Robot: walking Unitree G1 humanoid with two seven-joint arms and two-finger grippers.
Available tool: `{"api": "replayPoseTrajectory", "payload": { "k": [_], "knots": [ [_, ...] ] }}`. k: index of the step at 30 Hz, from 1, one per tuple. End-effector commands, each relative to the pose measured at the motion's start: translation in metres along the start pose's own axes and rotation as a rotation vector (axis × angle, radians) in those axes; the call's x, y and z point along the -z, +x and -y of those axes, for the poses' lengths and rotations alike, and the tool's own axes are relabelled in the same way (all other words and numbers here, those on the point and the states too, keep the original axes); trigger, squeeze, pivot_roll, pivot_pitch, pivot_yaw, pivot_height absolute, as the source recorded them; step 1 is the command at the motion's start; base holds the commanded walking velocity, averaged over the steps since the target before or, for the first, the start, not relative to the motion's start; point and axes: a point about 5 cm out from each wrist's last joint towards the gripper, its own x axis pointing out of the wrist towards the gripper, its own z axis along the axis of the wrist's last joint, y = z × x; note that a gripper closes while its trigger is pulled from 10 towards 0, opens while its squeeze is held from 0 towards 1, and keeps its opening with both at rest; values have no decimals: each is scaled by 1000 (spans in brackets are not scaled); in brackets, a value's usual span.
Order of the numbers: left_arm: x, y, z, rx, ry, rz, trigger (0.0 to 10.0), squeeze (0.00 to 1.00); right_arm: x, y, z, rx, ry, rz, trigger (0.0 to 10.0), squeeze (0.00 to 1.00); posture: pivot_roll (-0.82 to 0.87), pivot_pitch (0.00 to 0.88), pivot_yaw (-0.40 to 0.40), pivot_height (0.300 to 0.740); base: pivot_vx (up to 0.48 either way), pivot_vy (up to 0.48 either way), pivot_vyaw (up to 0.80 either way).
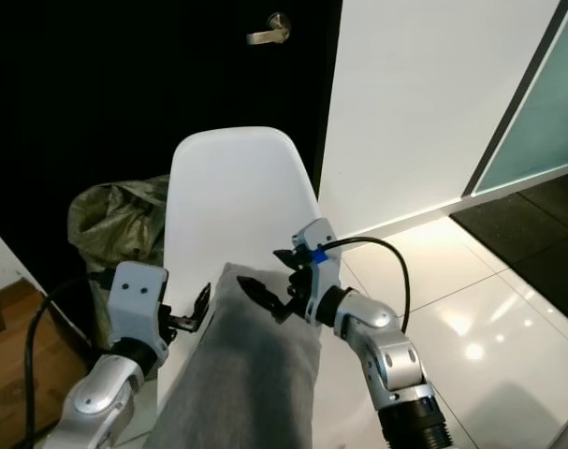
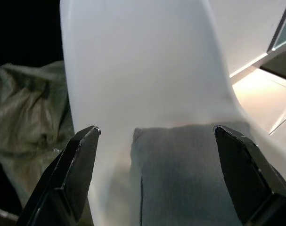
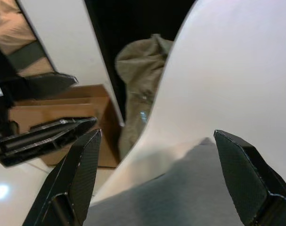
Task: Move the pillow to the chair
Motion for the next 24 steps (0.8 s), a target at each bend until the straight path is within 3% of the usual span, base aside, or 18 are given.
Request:
{"api": "replayPoseTrajectory", "payload": {
  "k": [1,6,13,20,24],
  "knots": [
    [-2,0,6,28,27,9,10000,0,1,-3,-1,-1,-27,-3,10000,0,-139,40,-67,683,0,0,0],
    [-1,1,10,48,51,-3,10000,0,4,-3,-3,-10,-31,-1,10000,0,-136,36,-68,697,0,0,0],
    [2,1,14,76,69,-22,10000,0,7,-4,-3,7,-34,-10,10000,0,-139,10,-55,697,0,-436,0],
    [2,2,13,68,58,-24,10000,0,7,-4,-4,-2,-27,7,10000,0,-135,6,-56,697,0,0,591],
    [3,2,13,65,43,-31,10000,0,10,-4,-1,25,-14,-22,10000,0,-136,6,-57,697,0,0,0]
  ]
}}
